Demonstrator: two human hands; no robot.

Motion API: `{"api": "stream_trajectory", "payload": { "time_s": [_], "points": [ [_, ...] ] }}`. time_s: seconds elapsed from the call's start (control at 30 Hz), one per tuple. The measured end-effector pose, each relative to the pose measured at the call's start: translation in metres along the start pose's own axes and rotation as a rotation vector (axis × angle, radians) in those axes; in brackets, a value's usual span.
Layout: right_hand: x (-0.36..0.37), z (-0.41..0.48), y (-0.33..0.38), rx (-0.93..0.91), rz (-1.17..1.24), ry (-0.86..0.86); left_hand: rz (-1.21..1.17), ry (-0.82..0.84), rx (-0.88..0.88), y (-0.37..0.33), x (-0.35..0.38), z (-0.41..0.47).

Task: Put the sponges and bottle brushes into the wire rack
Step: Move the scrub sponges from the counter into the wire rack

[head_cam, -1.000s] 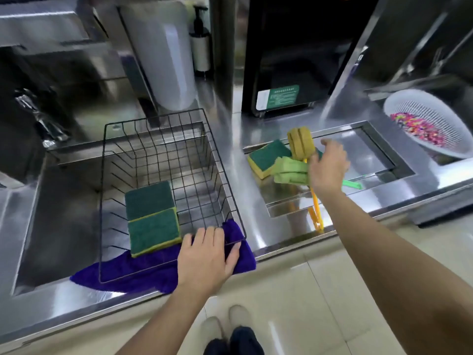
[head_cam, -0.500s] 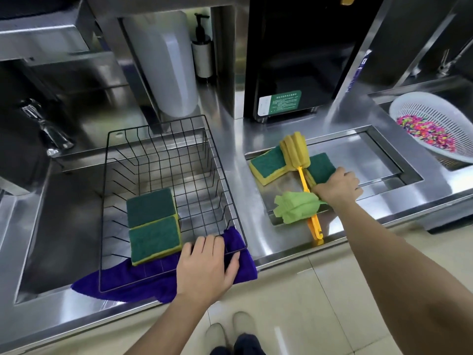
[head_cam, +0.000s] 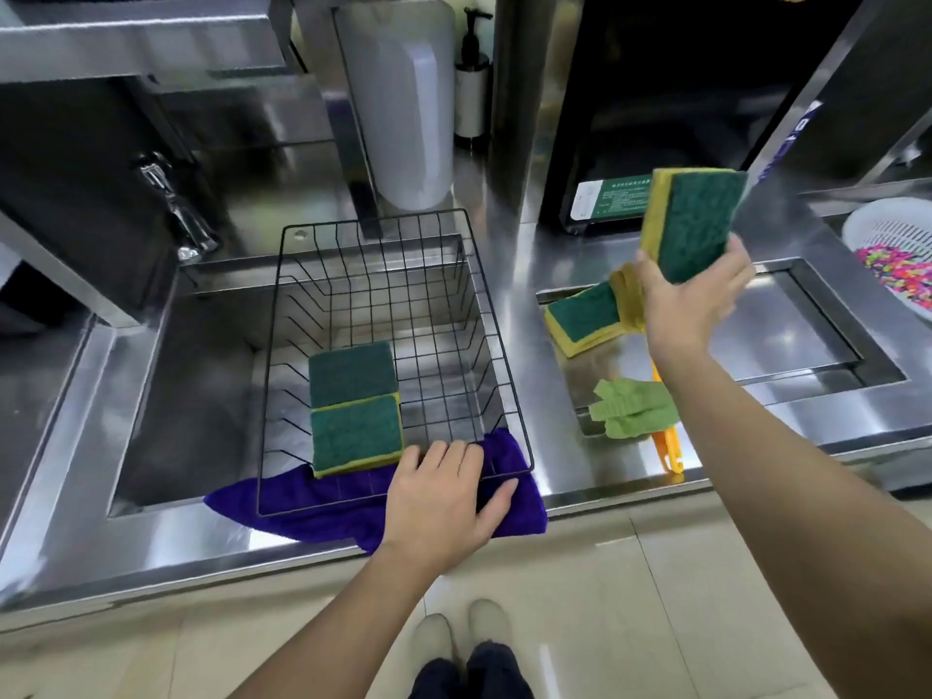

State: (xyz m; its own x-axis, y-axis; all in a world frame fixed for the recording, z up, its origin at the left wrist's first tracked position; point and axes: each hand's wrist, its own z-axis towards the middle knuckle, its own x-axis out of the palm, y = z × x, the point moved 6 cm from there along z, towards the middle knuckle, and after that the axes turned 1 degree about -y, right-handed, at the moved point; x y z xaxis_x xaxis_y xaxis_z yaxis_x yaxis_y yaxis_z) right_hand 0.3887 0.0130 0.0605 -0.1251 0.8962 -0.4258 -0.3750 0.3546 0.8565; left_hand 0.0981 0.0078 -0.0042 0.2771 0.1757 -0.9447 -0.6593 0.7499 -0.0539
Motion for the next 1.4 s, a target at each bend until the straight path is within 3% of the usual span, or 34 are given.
{"api": "stream_trajectory", "payload": {
  "time_s": [0.3,0.57,1.13,1.4],
  "points": [
    [0.094,-0.080,0.082,-0.309,0.193,0.526,0.082,-0.129,-0.227,0.072,-0.014,-0.030],
    [0.169,-0.142,0.096,-0.472,-0.068,0.858,0.119,-0.205,-0.259,0.079,-0.015,-0.036],
    [0.252,-0.189,0.091,-0.621,-0.403,1.321,0.093,-0.237,-0.257,0.079,-0.012,-0.038],
    [0.252,-0.177,0.075,-0.441,-0.509,1.614,0.092,-0.234,-0.239,0.078,-0.011,-0.037]
  ]
}}
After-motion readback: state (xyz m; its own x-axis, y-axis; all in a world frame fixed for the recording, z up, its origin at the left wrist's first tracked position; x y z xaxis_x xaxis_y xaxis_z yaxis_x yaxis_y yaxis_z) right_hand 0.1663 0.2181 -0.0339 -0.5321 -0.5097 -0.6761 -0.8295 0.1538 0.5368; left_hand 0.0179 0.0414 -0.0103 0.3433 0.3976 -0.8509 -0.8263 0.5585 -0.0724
